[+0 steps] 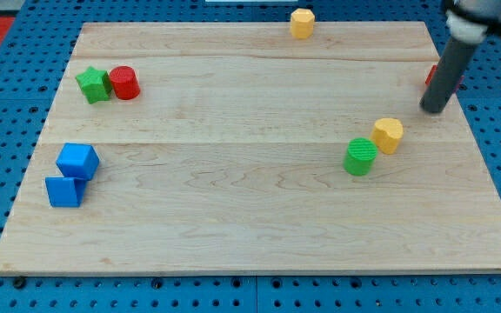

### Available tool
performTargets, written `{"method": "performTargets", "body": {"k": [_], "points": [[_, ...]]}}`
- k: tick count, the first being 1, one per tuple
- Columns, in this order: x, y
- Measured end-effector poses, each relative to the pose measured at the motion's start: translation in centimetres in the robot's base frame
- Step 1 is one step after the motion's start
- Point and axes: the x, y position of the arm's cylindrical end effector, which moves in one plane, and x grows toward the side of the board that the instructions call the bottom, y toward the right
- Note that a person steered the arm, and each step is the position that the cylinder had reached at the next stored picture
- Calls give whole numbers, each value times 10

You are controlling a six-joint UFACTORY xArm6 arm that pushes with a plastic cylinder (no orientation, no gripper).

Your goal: Separate the yellow heart from the green circle

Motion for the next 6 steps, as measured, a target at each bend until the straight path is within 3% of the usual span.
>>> {"method": "performTargets", "body": {"k": [1, 2, 3, 4, 5, 6], "points": [[12, -56], [128, -19], [110, -127], [30, -140], [-80, -134], [-63, -197]]}}
